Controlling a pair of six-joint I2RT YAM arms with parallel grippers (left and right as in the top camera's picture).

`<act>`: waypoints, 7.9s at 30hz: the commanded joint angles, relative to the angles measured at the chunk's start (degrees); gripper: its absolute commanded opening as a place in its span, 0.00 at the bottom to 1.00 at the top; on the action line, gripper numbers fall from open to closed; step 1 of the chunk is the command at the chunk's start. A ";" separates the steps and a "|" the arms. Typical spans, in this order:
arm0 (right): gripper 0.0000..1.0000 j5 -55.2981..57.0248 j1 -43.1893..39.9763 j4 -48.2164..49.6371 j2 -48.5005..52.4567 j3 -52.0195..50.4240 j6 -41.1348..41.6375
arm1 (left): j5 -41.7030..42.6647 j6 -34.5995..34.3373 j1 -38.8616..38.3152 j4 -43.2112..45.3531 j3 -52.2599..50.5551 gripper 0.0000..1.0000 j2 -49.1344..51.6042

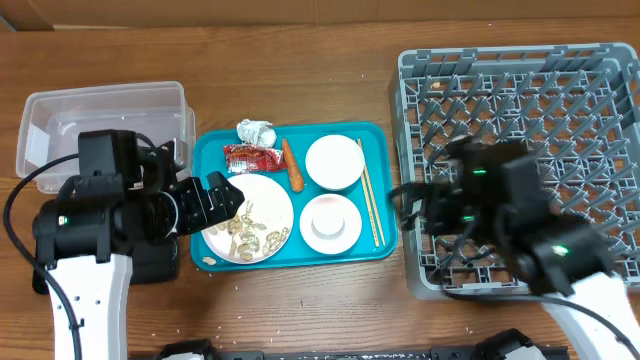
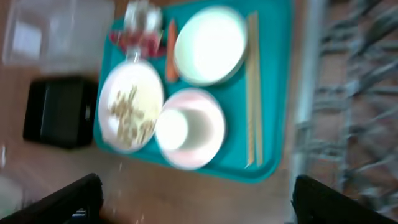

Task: Sort waste into correct bins and load items into the dishwasher
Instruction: 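Move the right gripper over the white cup and grasp it, then carry the white cup with the right gripper into the dish rack, then move the right gripper to the white bowl and grasp its rim, then lift the white bowl and place it in the rack's back corner, then move the right gripper to the pink bowl and grasp its rim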

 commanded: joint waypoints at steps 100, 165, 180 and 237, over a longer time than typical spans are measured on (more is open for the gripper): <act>0.68 18.40 10.97 16.81 46.25 12.13 10.54 | -9.79 0.17 -0.39 -12.48 31.19 1.00 -0.59; 0.04 82.29 -15.34 -7.10 53.83 22.99 14.27 | -9.79 0.17 -0.39 -12.48 31.19 1.00 -0.55; 0.04 84.48 -7.87 -6.73 54.69 22.99 12.57 | -9.79 0.17 -0.39 -12.50 31.19 1.00 -0.55; 0.78 0.11 4.52 -11.15 30.67 35.45 -3.54 | -9.79 0.17 -0.39 -12.50 31.19 1.00 -0.55</act>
